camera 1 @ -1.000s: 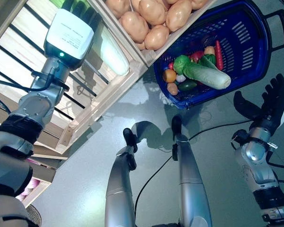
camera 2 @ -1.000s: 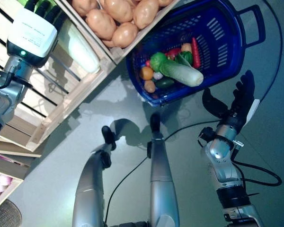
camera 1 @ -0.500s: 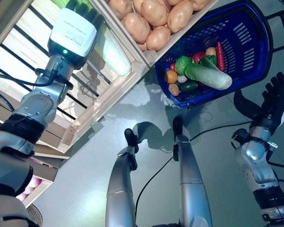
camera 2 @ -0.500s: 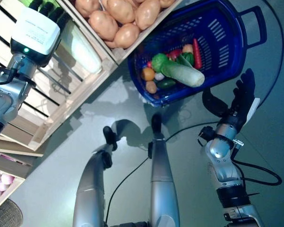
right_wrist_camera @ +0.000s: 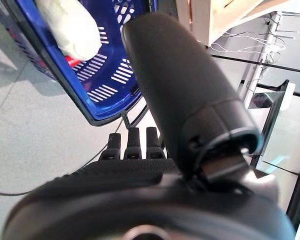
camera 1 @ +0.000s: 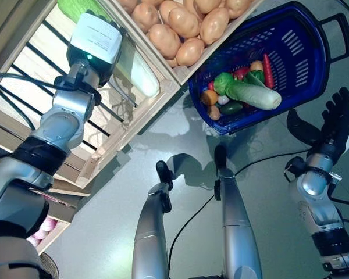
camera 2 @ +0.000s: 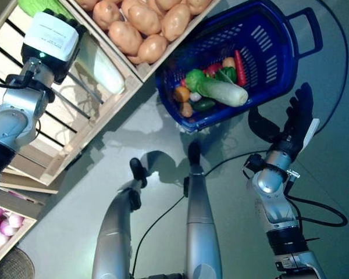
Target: Put vegetables into the basket
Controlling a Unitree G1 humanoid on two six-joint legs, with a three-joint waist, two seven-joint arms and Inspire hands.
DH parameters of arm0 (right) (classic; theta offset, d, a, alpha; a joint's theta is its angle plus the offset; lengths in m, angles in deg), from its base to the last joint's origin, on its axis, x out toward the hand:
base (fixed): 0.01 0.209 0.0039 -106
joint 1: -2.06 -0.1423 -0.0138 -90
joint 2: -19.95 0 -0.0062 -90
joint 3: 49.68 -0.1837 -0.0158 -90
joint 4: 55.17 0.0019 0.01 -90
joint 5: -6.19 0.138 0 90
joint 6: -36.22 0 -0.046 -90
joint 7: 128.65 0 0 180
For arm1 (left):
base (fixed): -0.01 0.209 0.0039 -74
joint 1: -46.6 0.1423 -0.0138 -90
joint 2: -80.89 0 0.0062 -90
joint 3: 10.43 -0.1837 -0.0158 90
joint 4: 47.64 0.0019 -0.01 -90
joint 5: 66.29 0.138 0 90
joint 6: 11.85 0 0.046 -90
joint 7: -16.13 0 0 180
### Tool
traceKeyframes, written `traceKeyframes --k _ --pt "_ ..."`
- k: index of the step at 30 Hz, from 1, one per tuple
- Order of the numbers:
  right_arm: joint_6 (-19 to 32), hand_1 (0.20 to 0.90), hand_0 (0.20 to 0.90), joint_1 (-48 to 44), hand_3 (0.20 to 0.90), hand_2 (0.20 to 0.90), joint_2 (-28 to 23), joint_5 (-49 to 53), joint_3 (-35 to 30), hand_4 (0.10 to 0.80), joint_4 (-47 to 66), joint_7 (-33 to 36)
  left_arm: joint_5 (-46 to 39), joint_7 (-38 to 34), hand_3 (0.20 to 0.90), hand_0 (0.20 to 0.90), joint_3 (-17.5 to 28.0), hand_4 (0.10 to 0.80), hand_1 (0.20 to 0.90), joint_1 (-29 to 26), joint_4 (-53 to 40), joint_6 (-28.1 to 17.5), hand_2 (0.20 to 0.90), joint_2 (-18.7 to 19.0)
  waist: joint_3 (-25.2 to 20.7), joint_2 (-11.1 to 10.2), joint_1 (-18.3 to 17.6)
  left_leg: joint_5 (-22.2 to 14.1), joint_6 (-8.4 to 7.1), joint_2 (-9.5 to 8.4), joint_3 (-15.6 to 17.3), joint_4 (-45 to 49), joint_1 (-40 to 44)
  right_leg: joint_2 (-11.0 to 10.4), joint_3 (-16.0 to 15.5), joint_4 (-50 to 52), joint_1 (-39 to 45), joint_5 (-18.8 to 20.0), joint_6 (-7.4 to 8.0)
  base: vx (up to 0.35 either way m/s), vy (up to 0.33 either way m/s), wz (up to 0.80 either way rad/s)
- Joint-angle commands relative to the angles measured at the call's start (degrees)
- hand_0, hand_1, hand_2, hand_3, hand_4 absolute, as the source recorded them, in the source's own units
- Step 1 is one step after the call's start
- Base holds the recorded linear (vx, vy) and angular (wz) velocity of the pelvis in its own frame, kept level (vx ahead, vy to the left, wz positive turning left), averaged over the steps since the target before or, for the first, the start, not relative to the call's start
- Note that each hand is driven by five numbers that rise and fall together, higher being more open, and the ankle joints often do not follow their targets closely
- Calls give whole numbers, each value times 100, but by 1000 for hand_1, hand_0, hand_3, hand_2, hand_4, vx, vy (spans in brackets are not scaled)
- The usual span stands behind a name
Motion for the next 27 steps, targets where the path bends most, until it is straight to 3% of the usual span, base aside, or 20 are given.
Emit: traceKeyframes --k 1,4,6,11,27 --pt "216 900 900 -41 900 900 -335 -119 -558 800 693 103 -79 657 900 900 301 800 900 486 1136 607 900 280 105 -34 -263 -66 10 -42 97 267 -71 102 -277 1 435 -15 -183 3 -7 -8" --pt "215 900 900 7 900 900 -368 -49 -573 800 723 62 -111 -412 900 900 387 800 900 411 846 885 900 398 105 -40 -242 -63 7 -42 96 253 -31 105 -283 -20 493 -27 -193 6 -9 5" --pt "270 900 900 44 900 900 -357 -79 -558 800 714 55 16 -737 900 900 421 800 900 384 771 922 900 441 105 -43 -235 -57 7 -40 93 241 -18 101 -289 -43 516 -22 -195 0 0 0" --pt "409 900 900 120 900 900 -329 -78 -520 800 663 110 137 -1900 900 900 498 800 900 281 601 444 900 596 105 -78 -210 -76 -6 -23 85 269 -30 109 -324 -19 511 -35 -199 3 -23 9" --pt "531 900 900 70 900 900 -432 -6 -418 800 521 23 423 -2205 900 900 148 800 900 82 938 -73 900 536 105 -109 -296 -63 -13 -17 129 266 -35 118 -271 42 453 -33 -178 1 -2 1"
